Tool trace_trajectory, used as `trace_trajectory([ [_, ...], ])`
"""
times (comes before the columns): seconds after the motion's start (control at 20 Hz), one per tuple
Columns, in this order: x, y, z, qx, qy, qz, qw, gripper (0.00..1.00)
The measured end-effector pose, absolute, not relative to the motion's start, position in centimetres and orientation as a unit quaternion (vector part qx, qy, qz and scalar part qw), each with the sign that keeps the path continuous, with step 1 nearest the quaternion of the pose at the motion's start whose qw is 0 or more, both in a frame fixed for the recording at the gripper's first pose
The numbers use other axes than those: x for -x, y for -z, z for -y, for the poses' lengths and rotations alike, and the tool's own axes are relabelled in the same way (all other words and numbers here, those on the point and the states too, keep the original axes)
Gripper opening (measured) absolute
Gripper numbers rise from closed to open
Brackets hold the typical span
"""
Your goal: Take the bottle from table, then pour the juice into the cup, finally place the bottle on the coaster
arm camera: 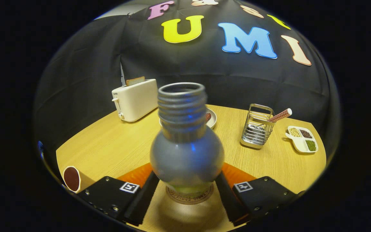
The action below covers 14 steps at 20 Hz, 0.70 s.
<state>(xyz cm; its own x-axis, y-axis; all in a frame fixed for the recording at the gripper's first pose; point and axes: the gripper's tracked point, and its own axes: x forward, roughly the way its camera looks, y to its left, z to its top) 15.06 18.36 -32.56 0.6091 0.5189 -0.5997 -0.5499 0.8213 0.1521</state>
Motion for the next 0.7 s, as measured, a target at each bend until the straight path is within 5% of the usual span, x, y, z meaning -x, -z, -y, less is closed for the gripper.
trace_trajectory([
  [0.1, -15.0, 32.1, -18.1, 0.026, -0.294, -0.322, 0.899, 0.98],
  [0.7, -11.7, 20.9, -14.7, 0.009, -0.239, -0.236, 0.942, 0.98],
])
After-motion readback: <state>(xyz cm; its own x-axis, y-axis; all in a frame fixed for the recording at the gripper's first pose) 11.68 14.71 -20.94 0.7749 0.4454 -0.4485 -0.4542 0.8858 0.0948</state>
